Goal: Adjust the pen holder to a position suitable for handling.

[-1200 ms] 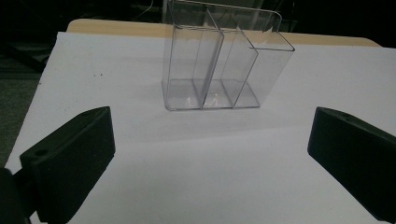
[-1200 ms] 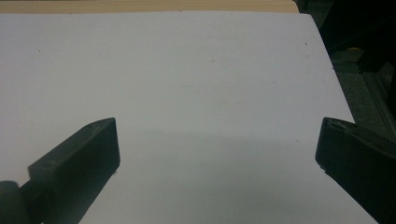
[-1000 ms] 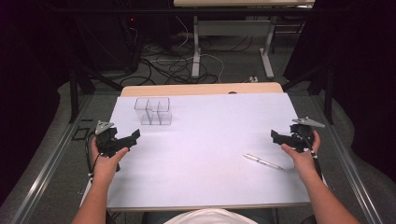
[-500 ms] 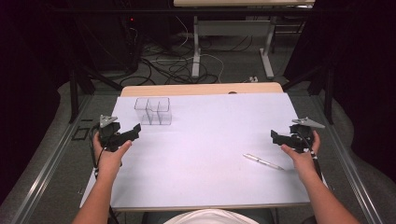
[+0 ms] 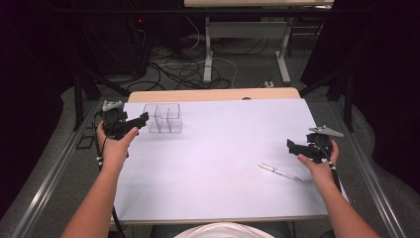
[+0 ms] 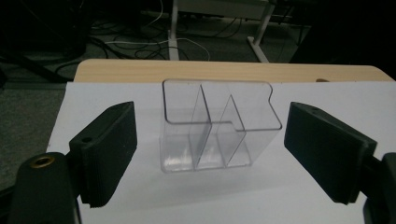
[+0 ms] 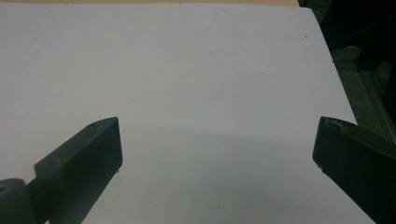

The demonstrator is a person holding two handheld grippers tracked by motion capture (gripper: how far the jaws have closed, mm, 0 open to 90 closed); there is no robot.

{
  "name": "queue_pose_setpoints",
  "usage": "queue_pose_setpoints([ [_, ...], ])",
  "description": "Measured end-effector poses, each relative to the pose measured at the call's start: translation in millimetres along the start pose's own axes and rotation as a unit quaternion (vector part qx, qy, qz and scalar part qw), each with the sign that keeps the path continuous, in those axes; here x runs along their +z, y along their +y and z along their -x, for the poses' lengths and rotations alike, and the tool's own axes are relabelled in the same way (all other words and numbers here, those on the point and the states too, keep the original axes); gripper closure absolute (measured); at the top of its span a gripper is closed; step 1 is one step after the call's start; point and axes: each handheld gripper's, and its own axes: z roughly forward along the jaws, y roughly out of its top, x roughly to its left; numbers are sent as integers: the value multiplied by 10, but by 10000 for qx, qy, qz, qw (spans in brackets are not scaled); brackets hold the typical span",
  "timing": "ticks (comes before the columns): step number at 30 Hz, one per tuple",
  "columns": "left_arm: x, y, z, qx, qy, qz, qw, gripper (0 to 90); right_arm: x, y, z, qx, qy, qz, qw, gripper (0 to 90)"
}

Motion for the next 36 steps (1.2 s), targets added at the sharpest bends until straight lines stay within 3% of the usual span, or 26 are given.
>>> queue_pose_setpoints([
  [5,58,164,27,79,33,77,9999,189,-2,-9,-5,25,-1,-24,10000,11],
  [11,203,286,64,232,104,-125,9996,277,1,-21,13,37,-39,-74,10000,21],
  [16,304,346,71,329,218,-147,9991,367,3,-25,17,45,-57,-71,9999,22],
  [20,397,381,45,350,354,-283,9984,381,6,-27,20,24,-16,-88,10000,22],
  [21,439,386,31,346,462,-302,9979,382,6,-28,19,24,-13,-90,10000,22],
  [26,537,393,-12,271,578,-351,9973,400,7,-36,20,32,45,-93,9999,9],
  [29,602,387,-44,218,574,-405,9973,403,24,-47,20,78,121,-147,9998,0],
  [33,690,347,-91,97,673,-661,9955,427,42,-54,22,95,119,-186,9997,0],
  [36,717,338,-101,44,641,-679,9956,459,40,-52,22,112,131,-179,9997,0],
])
